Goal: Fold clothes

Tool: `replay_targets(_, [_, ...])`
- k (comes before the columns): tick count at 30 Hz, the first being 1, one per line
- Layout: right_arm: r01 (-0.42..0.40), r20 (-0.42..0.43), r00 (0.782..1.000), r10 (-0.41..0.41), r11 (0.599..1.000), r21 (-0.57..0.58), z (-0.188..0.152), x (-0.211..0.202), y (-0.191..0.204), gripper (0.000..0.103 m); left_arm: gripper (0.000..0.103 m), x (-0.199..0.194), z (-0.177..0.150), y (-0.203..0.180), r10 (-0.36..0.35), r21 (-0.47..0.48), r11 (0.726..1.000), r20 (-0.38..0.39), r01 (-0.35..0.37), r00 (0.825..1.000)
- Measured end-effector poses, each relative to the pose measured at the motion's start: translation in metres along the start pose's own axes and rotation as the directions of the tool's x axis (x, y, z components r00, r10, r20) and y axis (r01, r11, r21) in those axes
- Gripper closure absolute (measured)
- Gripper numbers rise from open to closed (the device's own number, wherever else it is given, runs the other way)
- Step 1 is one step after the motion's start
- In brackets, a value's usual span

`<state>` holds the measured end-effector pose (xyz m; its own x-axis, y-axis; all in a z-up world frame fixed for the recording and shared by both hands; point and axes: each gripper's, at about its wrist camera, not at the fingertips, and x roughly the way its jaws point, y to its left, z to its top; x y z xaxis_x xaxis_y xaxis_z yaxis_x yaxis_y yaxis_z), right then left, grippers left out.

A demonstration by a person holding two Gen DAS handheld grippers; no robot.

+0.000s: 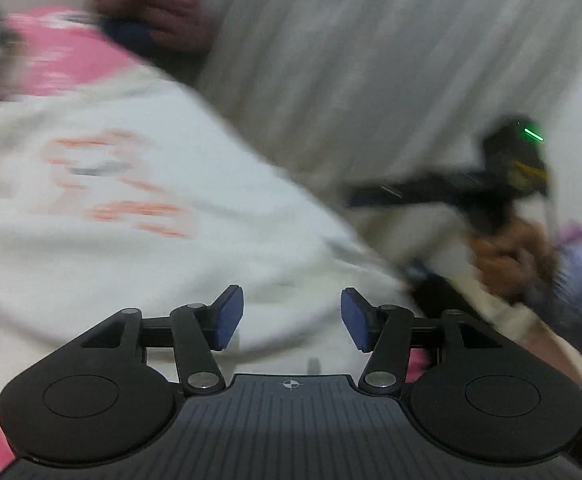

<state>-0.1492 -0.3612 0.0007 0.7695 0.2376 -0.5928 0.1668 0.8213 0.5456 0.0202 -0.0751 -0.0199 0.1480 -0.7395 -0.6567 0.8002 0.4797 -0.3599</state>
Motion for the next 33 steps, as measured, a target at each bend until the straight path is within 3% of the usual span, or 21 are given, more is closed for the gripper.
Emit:
replay_targets(2, [-0.033,-0.023,0.999,0.031,0.994,-0.100,0.002,0.019,0.021,0.054,0.049,-0.011,0.016,0.034,0.174,-0.064,0.983,0.036,-0.172,0.984])
replay_targets(4, [-0.058,-0.042,0.998,0.050,0.973,-0.221,0.002,0.039,0.048,0.048,0.049,-0.015,0.037,0.068,0.300,-0.094,0.951,0.067,-0.293,0.952])
replay_targets(7, [-0.083,-0.059,0.996,0.065,0.912,-0.401,0.004,0.071,0.084,0.039,0.047,-0.003,0.071,0.110,0.402,-0.060,0.916,0.081,-0.398,0.912])
replay_targets(8, [-0.085,-0.063,0.996,0.063,0.895,-0.438,0.007,0.082,0.091,0.029,0.045,0.006,0.082,0.124,0.423,-0.053,0.906,0.060,-0.420,0.904])
replay_targets(9, [-0.099,-0.082,0.994,0.069,0.886,-0.454,0.011,0.094,0.094,0.015,0.045,0.017,0.092,0.139,0.425,-0.062,0.904,0.027,-0.423,0.905])
replay_targets(10, [-0.123,-0.118,0.990,0.078,0.882,-0.455,0.016,0.109,0.093,0.011,0.046,0.029,0.101,0.154,0.422,-0.075,0.904,-0.009,-0.421,0.907])
replay_targets(11, [-0.150,-0.159,0.983,0.087,0.883,-0.445,0.022,0.125,0.090,0.010,0.057,0.037,0.108,0.168,0.409,-0.107,0.906,-0.039,-0.410,0.912])
replay_targets(12, [-0.172,-0.197,0.976,0.094,0.887,-0.429,0.027,0.139,0.087,0.011,0.093,0.042,0.112,0.177,0.392,-0.135,0.908,-0.064,-0.397,0.918])
replay_targets(13, [-0.192,-0.245,0.965,0.096,0.892,-0.409,0.029,0.152,0.085,0.015,0.101,0.047,0.117,0.185,0.375,-0.161,0.909,-0.088,-0.385,0.923])
replay_targets(14, [-0.197,-0.286,0.955,0.081,0.893,-0.404,0.028,0.160,0.084,0.038,0.101,0.052,0.122,0.189,0.387,-0.160,0.902,-0.105,-0.400,0.916])
replay_targets(15, [-0.199,-0.325,0.944,0.063,0.894,-0.402,0.026,0.167,0.085,0.059,0.101,0.050,0.123,0.182,0.430,-0.132,0.888,-0.102,-0.440,0.897])
replay_targets(17, [-0.196,-0.372,0.928,0.026,0.884,-0.425,0.019,0.174,0.087,0.075,0.101,0.052,0.135,0.177,0.512,-0.066,0.853,-0.081,-0.517,0.855])
replay_targets(19, [-0.193,-0.362,0.932,0.024,0.878,-0.438,0.009,0.164,0.086,0.083,0.101,0.052,0.148,0.182,0.570,-0.061,0.815,-0.093,-0.576,0.817])
replay_targets(21, [-0.184,-0.319,0.946,0.063,0.913,-0.364,0.007,0.146,0.078,0.094,0.101,0.056,0.157,0.186,0.596,-0.057,0.794,-0.118,-0.605,0.794])
replay_targets(23, [-0.185,-0.248,0.962,0.111,0.936,-0.299,0.008,0.121,0.069,0.099,0.101,0.064,0.162,0.177,0.634,-0.010,0.768,-0.126,-0.640,0.763])
replay_targets(24, [-0.176,-0.214,0.970,0.119,0.946,-0.273,0.008,0.109,0.064,0.100,0.101,0.069,0.163,0.174,0.644,-0.001,0.761,-0.117,-0.649,0.756])
replay_targets(28, [-0.124,-0.122,0.987,0.105,0.979,-0.159,0.001,0.062,0.042,0.102,0.095,0.082,0.163,0.171,0.600,-0.043,0.796,-0.070,-0.604,0.797])
replay_targets(30, [-0.062,-0.100,0.994,0.053,0.993,-0.098,-0.006,0.045,0.025,0.102,0.073,0.080,0.166,0.170,0.535,-0.068,0.840,-0.056,-0.538,0.843])
replay_targets(31, [-0.026,-0.112,0.994,0.017,0.997,-0.079,-0.010,0.039,0.015,0.102,0.070,0.074,0.166,0.167,0.507,-0.078,0.858,-0.037,-0.508,0.861])
replay_targets(33, [0.026,-0.119,0.992,-0.030,0.999,-0.039,-0.014,0.030,0.000,0.101,0.063,0.052,0.164,0.159,0.501,-0.099,0.863,0.033,-0.496,0.865])
